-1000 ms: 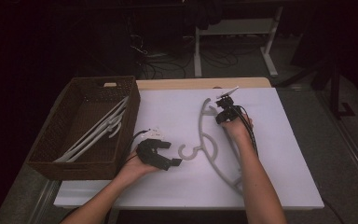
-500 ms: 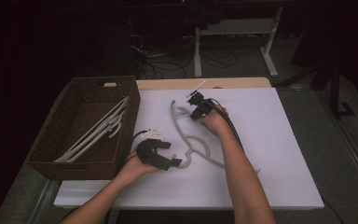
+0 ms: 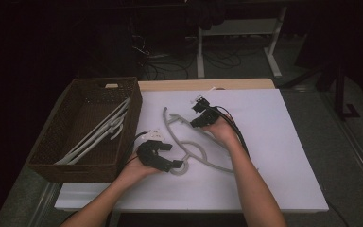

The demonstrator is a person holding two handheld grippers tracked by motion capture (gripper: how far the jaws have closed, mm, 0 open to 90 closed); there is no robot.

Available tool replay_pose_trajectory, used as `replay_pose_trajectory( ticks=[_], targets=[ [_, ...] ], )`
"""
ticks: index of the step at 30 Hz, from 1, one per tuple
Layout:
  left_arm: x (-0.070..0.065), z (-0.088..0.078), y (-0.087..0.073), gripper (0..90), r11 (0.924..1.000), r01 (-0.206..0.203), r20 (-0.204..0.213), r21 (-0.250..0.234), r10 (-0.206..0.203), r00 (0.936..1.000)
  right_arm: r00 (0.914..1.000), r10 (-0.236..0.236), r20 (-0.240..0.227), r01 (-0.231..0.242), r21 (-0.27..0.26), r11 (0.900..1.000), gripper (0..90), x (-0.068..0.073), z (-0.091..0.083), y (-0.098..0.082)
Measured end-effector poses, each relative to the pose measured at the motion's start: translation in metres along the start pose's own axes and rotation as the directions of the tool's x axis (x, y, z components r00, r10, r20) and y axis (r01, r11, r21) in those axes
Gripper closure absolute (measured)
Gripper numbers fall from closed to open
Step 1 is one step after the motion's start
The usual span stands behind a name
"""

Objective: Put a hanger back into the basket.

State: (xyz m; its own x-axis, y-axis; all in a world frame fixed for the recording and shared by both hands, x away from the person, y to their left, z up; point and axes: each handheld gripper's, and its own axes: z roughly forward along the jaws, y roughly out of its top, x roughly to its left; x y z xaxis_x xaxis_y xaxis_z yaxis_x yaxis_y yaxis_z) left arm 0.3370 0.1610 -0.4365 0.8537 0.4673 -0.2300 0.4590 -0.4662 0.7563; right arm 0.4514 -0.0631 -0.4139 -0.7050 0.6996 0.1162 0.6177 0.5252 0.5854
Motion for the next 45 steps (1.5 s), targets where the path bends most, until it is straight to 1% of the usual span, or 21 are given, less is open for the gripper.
replay_pose_trajectory(
  ticks=[2, 4, 7, 8, 11, 14, 17, 19, 20, 21, 22, 25, 28, 31, 32, 34, 36, 38, 40, 43, 45],
  targets=[
    [0.000, 0.000, 0.000, 13.0, 1.0000, 0.006, 0.005, -0.005, -0.006, 1.0000, 1.0000, 0.000, -0.003, 0.000, -0.012, 1.000, 85.6, 0.003, -0.015, -0.014],
    [-0.001, 0.000, 0.000, 13.0, 1.0000, 0.005, 0.002, -0.002, -0.005, 1.0000, 0.9999, -0.006, 0.014, 0.006, -0.014, 1.000, 88.7, 0.007, -0.028, -0.030],
    [-0.002, 0.000, 0.001, 13.0, 1.0000, 0.000, 0.000, -0.002, 0.000, 1.0000, 0.9996, -0.008, 0.028, 0.009, -0.017, 1.000, 89.0, 0.011, -0.044, -0.054],
    [-0.002, -0.001, 0.001, 13.0, 1.0000, 0.001, 0.001, -0.002, -0.001, 1.0000, 0.9997, 0.000, 0.023, 0.000, -0.023, 1.000, 89.0, 0.012, -0.049, -0.062],
    [-0.002, -0.001, 0.001, 13.0, 1.0000, 0.000, -0.001, -0.002, 0.000, 1.0000, 0.9997, -0.009, 0.023, 0.009, -0.028, 1.000, 89.0, 0.020, -0.063, -0.085],
    [-0.002, 0.000, 0.001, 13.0, 1.0000, 0.000, -0.001, 0.000, 0.000, 1.0000, 0.9999, -0.011, 0.013, 0.011, -0.046, 0.999, 89.0, 0.026, -0.074, -0.105],
    [-0.002, -0.001, 0.000, 13.0, 1.0000, 0.000, 0.002, -0.001, 0.000, 1.0000, 0.9994, -0.022, 0.028, 0.023, -0.036, 0.999, 89.0, 0.032, -0.080, -0.121],
    [-0.001, -0.001, 0.000, 13.0, 1.0000, 0.000, 0.000, -0.001, 0.000, 1.0000, 0.9994, -0.022, 0.026, 0.023, -0.031, 0.999, 89.0, 0.035, -0.083, -0.131],
    [-0.001, -0.001, 0.000, 13.0, 1.0000, 0.000, 0.000, -0.001, 0.000, 1.0000, 0.9994, -0.022, 0.026, 0.023, -0.031, 0.999, 89.0, 0.035, -0.083, -0.131],
    [-0.001, -0.002, 0.000, 13.0, 1.0000, 0.002, -0.001, -0.001, -0.002, 1.0000, 0.9995, -0.020, 0.026, 0.021, -0.032, 0.999, 89.0, 0.036, -0.085, -0.136],
    [-0.001, -0.002, -0.001, 13.0, 1.0000, 0.005, -0.002, 0.000, -0.005, 1.0000, 0.9996, -0.026, 0.009, 0.027, -0.030, 0.999, 89.0, 0.040, -0.087, -0.145],
    [-0.001, -0.003, -0.002, 13.0, 0.9999, 0.011, -0.008, -0.005, -0.011, 0.9999, 0.9995, -0.031, -0.011, 0.031, -0.009, 0.999, 89.0, 0.046, -0.086, -0.156],
    [0.000, -0.005, -0.002, 13.0, 0.9999, 0.012, -0.013, -0.007, -0.012, 0.9998, 0.9988, -0.046, -0.016, 0.046, 0.019, 0.999, 89.0, 0.050, -0.082, -0.165],
    [0.000, -0.006, -0.003, 13.0, 0.9999, 0.014, -0.016, -0.008, -0.014, 0.9998, 0.9988, -0.049, -0.009, 0.049, 0.032, 0.998, 89.0, 0.051, -0.081, -0.167],
    [0.000, -0.006, -0.003, 13.0, 0.9998, 0.015, -0.015, -0.009, -0.015, 0.9998, 0.9986, -0.053, -0.007, 0.053, 0.053, 0.997, 89.0, 0.050, -0.079, -0.169],
    [-0.001, -0.006, -0.003, 13.1, 0.9998, 0.015, -0.015, -0.011, -0.015, 0.9998, 0.9985, -0.055, 0.002, 0.055, 0.052, 0.997, 89.0, 0.049, -0.078, -0.168],
    [0.000, -0.006, -0.003, 13.1, 0.9998, 0.016, -0.014, -0.009, -0.016, 0.9998, 0.9988, -0.048, 0.009, 0.047, 0.054, 0.997, 89.1, 0.045, -0.079, -0.168],
    [-0.001, -0.006, -0.003, 13.1, 0.9998, 0.016, -0.013, -0.008, -0.016, 0.9998, 0.9982, -0.046, 0.038, 0.044, 0.062, 0.997, 89.0, 0.040, -0.080, -0.169],
    [-0.001, -0.006, -0.003, 13.2, 0.9998, 0.015, -0.013, -0.010, -0.015, 0.9998, 0.9974, -0.035, 0.062, 0.031, 0.060, 0.998, 89.1, 0.032, -0.081, -0.171],
    [-0.001, -0.006, -0.003, 13.3, 0.9998, 0.015, -0.014, -0.009, -0.015, 0.9998, 0.9951, 0.002, 0.099, -0.007, 0.048, 0.999, 89.0, 0.018, -0.084, -0.172],
    [-0.001, -0.006, -0.003, 13.3, 0.9999, 0.014, -0.014, -0.010, -0.014, 0.9998, 0.9918, 0.022, 0.126, -0.026, 0.036, 0.999, 89.1, 0.007, -0.085, -0.172]
  ],
)
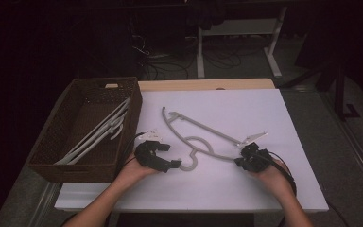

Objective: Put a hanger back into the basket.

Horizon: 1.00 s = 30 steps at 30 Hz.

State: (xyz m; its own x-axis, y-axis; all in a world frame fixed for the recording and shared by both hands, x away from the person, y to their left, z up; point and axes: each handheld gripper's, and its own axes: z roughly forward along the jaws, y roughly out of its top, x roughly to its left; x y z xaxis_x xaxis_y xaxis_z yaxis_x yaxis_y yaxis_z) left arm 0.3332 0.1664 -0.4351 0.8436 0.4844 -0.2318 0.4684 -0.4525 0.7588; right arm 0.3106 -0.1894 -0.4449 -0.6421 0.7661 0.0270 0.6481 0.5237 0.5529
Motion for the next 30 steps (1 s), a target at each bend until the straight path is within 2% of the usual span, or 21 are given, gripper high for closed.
replay_pose_trajectory(
  ticks=[2, 3, 9, 12, 15, 19, 25, 30],
  targets=[
    [0.000, 0.000, 0.000, 13.3, 1.0000, -0.002, -0.001, 0.003, 0.002, 1.0000, 0.9999, 0.014, 0.009, -0.014, -0.003, 1.000, 89.1, -0.005, 0.000, 0.000],
    [0.000, 0.000, 0.001, 13.3, 1.0000, -0.002, 0.000, 0.002, 0.002, 1.0000, 0.9981, 0.047, 0.041, -0.046, -0.014, 0.999, 89.1, -0.019, 0.002, 0.003],
    [0.000, 0.001, 0.001, 13.3, 1.0000, -0.002, 0.002, 0.004, 0.002, 1.0000, 0.9900, 0.098, 0.101, -0.095, -0.040, 0.995, 89.1, -0.043, 0.005, 0.009],
    [0.000, 0.000, 0.001, 13.3, 1.0000, -0.003, 0.002, 0.001, 0.003, 1.0000, 0.9895, 0.122, 0.077, -0.117, -0.064, 0.991, 89.1, -0.048, 0.005, 0.014],
    [0.001, 0.000, 0.001, 13.3, 1.0000, -0.001, 0.001, -0.001, 0.001, 1.0000, 0.9931, 0.113, 0.030, -0.110, -0.100, 0.989, 89.1, -0.042, 0.006, 0.026],
    [0.000, 0.000, 0.002, 13.3, 1.0000, -0.001, 0.001, -0.002, 0.001, 1.0000, 0.9958, 0.069, -0.060, -0.077, -0.136, 0.988, 89.0, -0.026, 0.021, 0.054],
    [0.000, 0.000, 0.001, 13.4, 1.0000, 0.000, 0.002, -0.003, 0.000, 1.0000, 0.9934, -0.015, -0.114, -0.003, -0.153, 0.988, 89.1, 0.001, 0.053, 0.098],
    [-0.001, 0.000, 0.001, 13.4, 1.0000, -0.004, 0.003, -0.001, 0.004, 1.0000, 0.9912, -0.048, -0.123, 0.029, -0.148, 0.989, 89.1, 0.015, 0.083, 0.121]
  ],
)
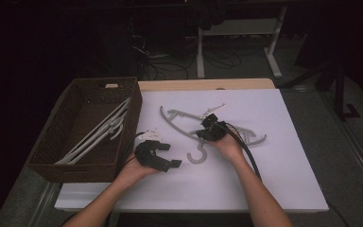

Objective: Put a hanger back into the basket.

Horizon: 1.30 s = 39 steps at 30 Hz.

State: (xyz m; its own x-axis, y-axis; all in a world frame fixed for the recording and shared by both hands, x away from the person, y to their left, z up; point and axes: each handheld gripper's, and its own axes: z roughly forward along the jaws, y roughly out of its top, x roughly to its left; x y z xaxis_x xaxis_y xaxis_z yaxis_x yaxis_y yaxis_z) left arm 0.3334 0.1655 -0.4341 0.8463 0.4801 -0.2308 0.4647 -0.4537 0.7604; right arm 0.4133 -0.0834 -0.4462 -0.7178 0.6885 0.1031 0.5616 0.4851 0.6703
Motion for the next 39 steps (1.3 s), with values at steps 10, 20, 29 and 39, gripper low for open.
replay_pose_trajectory(
  ticks=[10, 20, 29, 39],
  targets=[
    [-0.001, 0.000, 0.000, 13.4, 1.0000, -0.002, 0.000, -0.001, 0.002, 1.0000, 0.9998, -0.019, -0.010, 0.019, -0.008, 1.000, 89.2, 0.003, 0.018, 0.008],
    [-0.001, -0.001, 0.000, 13.5, 1.0000, -0.002, -0.002, -0.004, 0.002, 1.0000, 0.9874, -0.083, -0.135, 0.087, 0.027, 0.996, 89.2, 0.018, 0.007, -0.004],
    [0.000, -0.004, 0.002, 13.5, 0.9999, -0.002, -0.004, -0.016, 0.002, 1.0000, 0.9520, -0.188, -0.241, 0.211, 0.072, 0.975, 89.2, 0.046, -0.006, -0.018],
    [0.000, -0.005, 0.002, 13.6, 0.9999, -0.001, -0.008, -0.017, 0.000, 1.0000, 0.9183, -0.240, -0.315, 0.279, 0.084, 0.957, 89.1, 0.071, -0.027, -0.044]
  ],
)
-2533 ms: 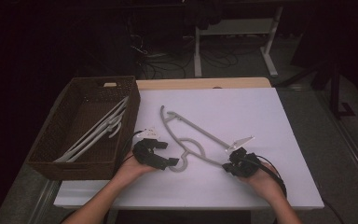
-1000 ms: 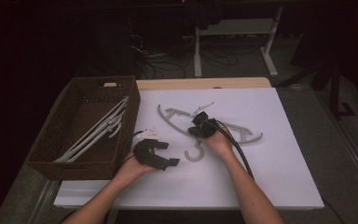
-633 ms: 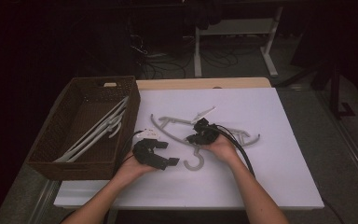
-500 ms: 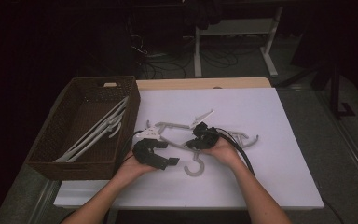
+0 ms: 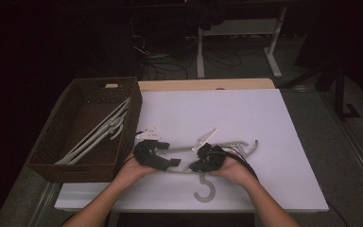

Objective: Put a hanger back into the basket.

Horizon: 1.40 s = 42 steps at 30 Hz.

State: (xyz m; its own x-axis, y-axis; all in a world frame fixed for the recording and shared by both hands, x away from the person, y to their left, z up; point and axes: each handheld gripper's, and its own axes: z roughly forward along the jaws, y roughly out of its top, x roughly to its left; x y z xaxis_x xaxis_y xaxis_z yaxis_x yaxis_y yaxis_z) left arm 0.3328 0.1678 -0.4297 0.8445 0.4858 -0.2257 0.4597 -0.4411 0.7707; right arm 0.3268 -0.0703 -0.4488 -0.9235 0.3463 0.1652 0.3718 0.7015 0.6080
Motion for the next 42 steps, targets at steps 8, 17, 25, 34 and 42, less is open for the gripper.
replay_pose_trajectory(
  ticks=[8, 17, 25, 34, 42],
  targets=[
    [0.000, -0.001, 0.000, 13.7, 1.0000, -0.010, 0.001, -0.002, 0.010, 1.0000, 0.9961, 0.049, 0.073, -0.044, -0.073, 0.996, 89.1, -0.006, -0.030, -0.006],
    [-0.001, -0.002, 0.000, 13.7, 0.9999, -0.011, -0.002, -0.004, 0.011, 0.9999, 0.9212, 0.269, 0.281, -0.220, -0.193, 0.956, 89.1, -0.042, -0.093, -0.054],
    [0.000, 0.000, 0.000, 13.7, 0.9999, -0.011, -0.002, 0.004, 0.011, 0.9999, 0.8533, 0.381, 0.356, -0.310, -0.242, 0.919, 89.1, -0.064, -0.111, -0.084],
    [0.001, 0.000, -0.002, 13.9, 0.9999, -0.008, -0.003, 0.007, 0.008, 1.0000, 0.8292, 0.399, 0.391, -0.326, -0.242, 0.914, 89.1, -0.082, -0.094, -0.077],
    [0.000, 0.001, -0.001, 13.9, 0.9999, -0.012, 0.004, 0.011, 0.012, 0.9999, 0.8174, 0.408, 0.407, -0.342, -0.229, 0.912, 89.1, -0.087, -0.090, -0.079]
  ],
)
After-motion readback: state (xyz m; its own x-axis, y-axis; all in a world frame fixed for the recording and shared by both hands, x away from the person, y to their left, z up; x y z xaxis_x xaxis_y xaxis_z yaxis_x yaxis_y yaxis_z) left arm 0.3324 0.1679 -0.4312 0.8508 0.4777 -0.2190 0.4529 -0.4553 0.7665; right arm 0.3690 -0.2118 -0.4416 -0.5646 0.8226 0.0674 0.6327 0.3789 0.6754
